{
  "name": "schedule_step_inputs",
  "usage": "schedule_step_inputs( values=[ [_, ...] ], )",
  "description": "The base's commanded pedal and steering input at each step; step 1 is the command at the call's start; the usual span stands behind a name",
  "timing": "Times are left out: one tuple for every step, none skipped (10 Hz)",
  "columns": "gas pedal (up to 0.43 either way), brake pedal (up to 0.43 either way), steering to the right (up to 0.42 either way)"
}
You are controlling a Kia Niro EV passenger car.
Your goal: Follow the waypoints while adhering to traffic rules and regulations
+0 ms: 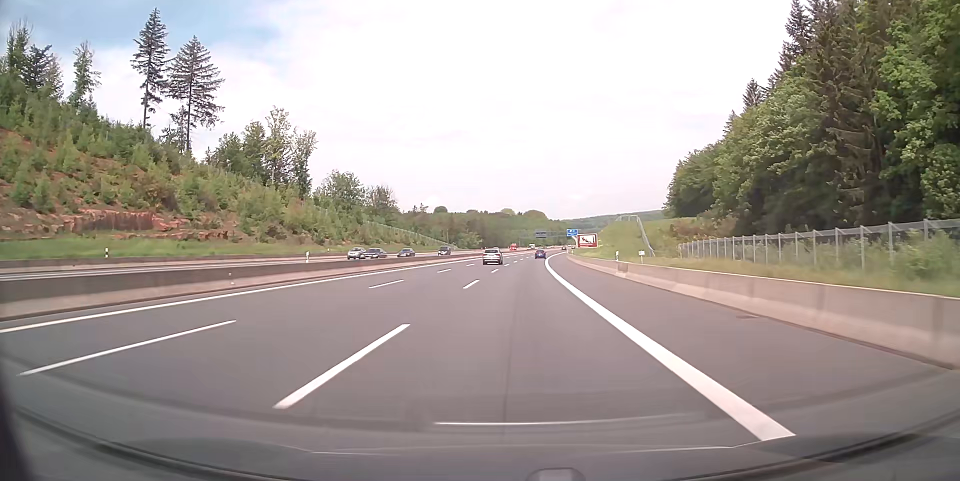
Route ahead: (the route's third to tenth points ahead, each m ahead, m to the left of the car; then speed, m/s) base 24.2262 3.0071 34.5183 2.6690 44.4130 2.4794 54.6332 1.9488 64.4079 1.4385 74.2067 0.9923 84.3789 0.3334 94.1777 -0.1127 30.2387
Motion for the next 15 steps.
schedule_step_inputs(
  values=[
    [0.0, 0.0, 0.003],
    [0.0, 0.0, 0.003],
    [0.0, 0.0, 0.004],
    [0.0, 0.0, 0.004],
    [0.0, 0.0, 0.004],
    [0.0, 0.0, 0.004],
    [0.0, 0.0, 0.005],
    [0.0, 0.0, 0.005],
    [0.059, 0.0, 0.005],
    [0.138, 0.0, 0.005],
    [0.15, 0.0, 0.006],
    [0.15, 0.0, 0.006],
    [0.169, 0.0, 0.006],
    [0.177, 0.0, 0.005],
    [0.177, 0.0, 0.005]
  ],
)
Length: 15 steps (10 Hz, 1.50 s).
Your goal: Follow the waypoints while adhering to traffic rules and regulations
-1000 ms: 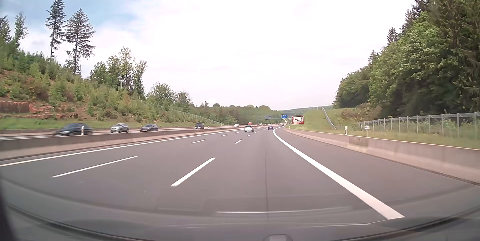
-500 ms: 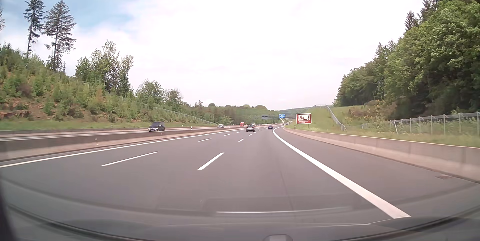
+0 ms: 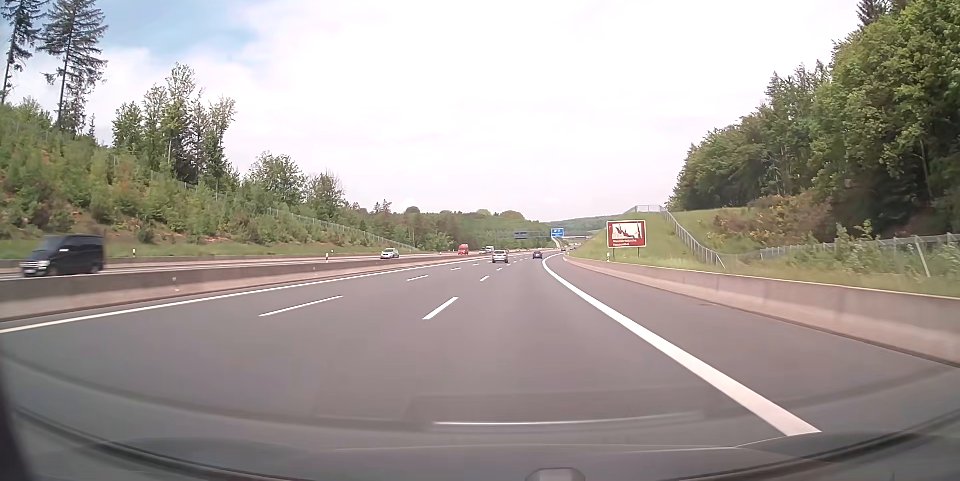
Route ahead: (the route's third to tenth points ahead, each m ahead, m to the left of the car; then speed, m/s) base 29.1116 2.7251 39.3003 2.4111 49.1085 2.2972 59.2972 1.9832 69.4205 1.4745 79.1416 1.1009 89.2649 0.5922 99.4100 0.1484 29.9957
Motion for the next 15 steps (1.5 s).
schedule_step_inputs(
  values=[
    [0.189, 0.0, 0.005],
    [0.189, 0.0, 0.005],
    [0.189, 0.0, 0.005],
    [0.189, 0.0, 0.005],
    [0.189, 0.0, 0.005],
    [0.189, 0.0, 0.005],
    [0.189, 0.0, 0.005],
    [0.189, 0.0, 0.004],
    [0.189, 0.0, 0.004],
    [0.189, 0.0, 0.004],
    [0.189, 0.0, 0.004],
    [0.189, 0.0, 0.004],
    [0.189, 0.0, 0.004],
    [0.189, 0.0, 0.004],
    [0.189, 0.0, 0.004]
  ],
)
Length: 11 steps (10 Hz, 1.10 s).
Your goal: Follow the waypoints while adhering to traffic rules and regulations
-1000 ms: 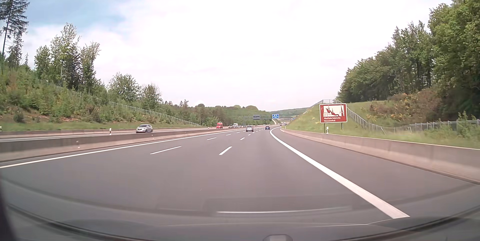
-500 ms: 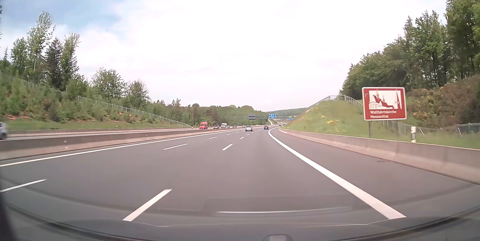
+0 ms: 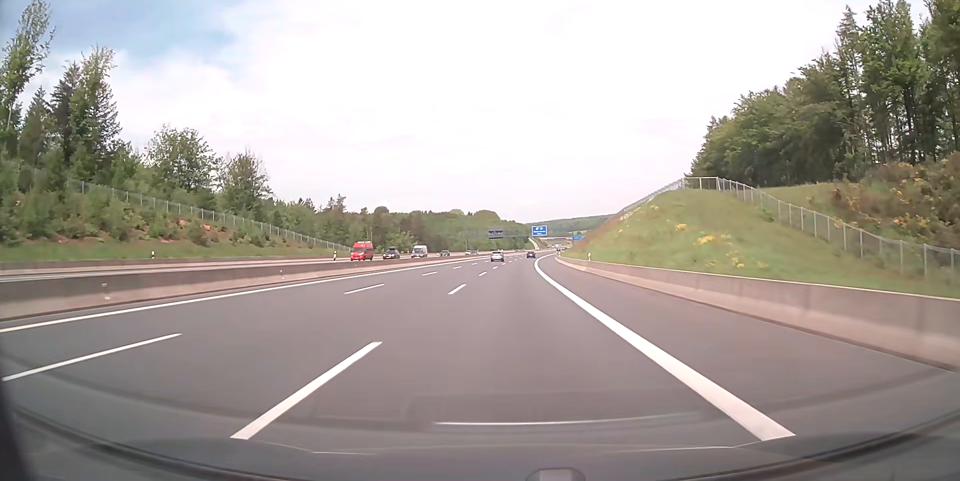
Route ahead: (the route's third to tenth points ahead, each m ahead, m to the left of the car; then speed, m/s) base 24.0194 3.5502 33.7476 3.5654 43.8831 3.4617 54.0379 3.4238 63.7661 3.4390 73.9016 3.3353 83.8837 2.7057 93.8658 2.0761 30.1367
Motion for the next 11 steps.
schedule_step_inputs(
  values=[
    [0.189, 0.0, 0.003],
    [0.189, 0.0, 0.003],
    [0.189, 0.0, 0.003],
    [0.189, 0.0, 0.002],
    [0.177, 0.0, 0.003],
    [0.177, 0.0, 0.002],
    [0.138, 0.0, 0.002],
    [0.098, 0.0, 0.002],
    [0.079, 0.0, 0.002],
    [0.047, 0.0, 0.002],
    [0.028, 0.0, 0.002]
  ],
)
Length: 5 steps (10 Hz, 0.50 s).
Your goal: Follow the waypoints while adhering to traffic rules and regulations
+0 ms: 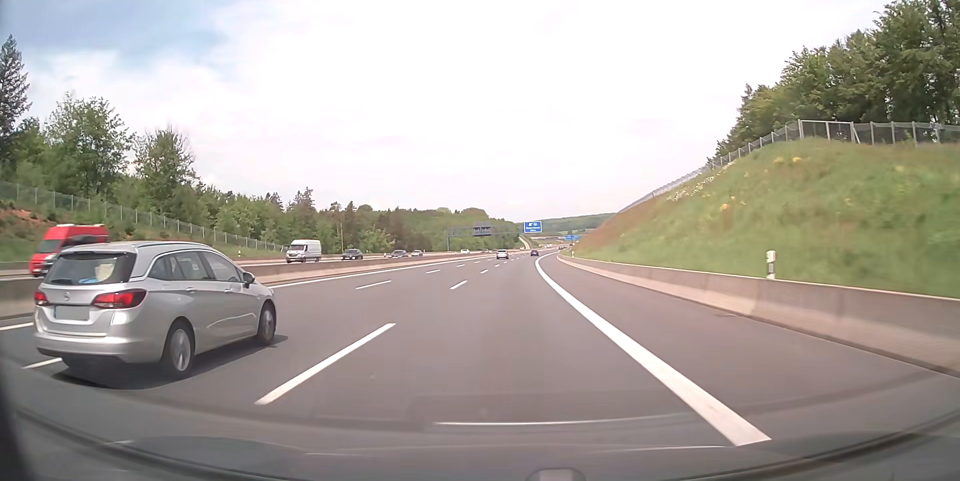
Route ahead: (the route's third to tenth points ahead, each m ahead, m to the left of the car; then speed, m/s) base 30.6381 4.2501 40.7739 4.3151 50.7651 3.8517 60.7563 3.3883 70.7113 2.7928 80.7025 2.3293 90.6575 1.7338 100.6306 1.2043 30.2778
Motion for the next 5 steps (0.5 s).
schedule_step_inputs(
  values=[
    [0.028, 0.0, 0.002],
    [0.028, 0.0, 0.002],
    [0.0, 0.0, 0.002],
    [0.0, 0.0, 0.002],
    [0.0, 0.0, 0.002]
  ],
)
